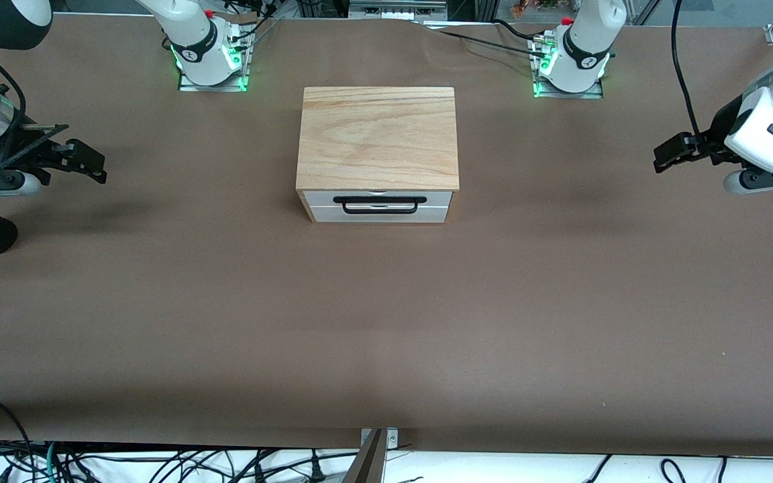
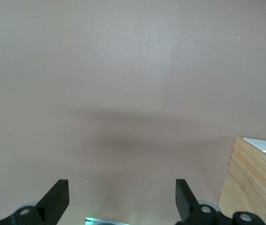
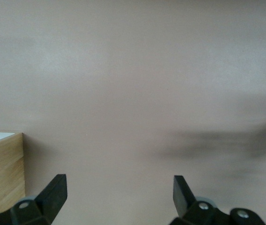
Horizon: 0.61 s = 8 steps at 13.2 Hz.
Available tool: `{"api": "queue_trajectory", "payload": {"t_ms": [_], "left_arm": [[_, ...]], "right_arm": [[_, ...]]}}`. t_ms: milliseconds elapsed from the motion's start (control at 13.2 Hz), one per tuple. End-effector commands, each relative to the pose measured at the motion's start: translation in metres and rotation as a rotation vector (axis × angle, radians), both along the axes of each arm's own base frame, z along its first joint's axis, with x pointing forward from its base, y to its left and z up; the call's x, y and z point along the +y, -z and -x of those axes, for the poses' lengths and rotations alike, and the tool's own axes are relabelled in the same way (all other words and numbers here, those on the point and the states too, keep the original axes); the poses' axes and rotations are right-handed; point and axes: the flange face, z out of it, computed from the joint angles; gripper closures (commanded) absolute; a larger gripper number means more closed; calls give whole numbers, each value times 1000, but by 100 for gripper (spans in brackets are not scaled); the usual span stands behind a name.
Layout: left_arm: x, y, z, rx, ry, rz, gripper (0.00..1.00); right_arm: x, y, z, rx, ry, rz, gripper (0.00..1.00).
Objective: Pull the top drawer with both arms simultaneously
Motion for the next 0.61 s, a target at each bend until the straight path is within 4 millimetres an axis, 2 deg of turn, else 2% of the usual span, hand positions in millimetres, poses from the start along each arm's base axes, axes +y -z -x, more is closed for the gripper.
{"api": "queue_trajectory", "payload": {"t_ms": [0,530], "left_arm": [[3,-1,11,-13,6,-28,0],[5,-2,11,-12,1,-23,0]], "right_arm": [[1,-6,-3,5,0,-6,0],[1,-6,-3,16,-9,4,0]]}}
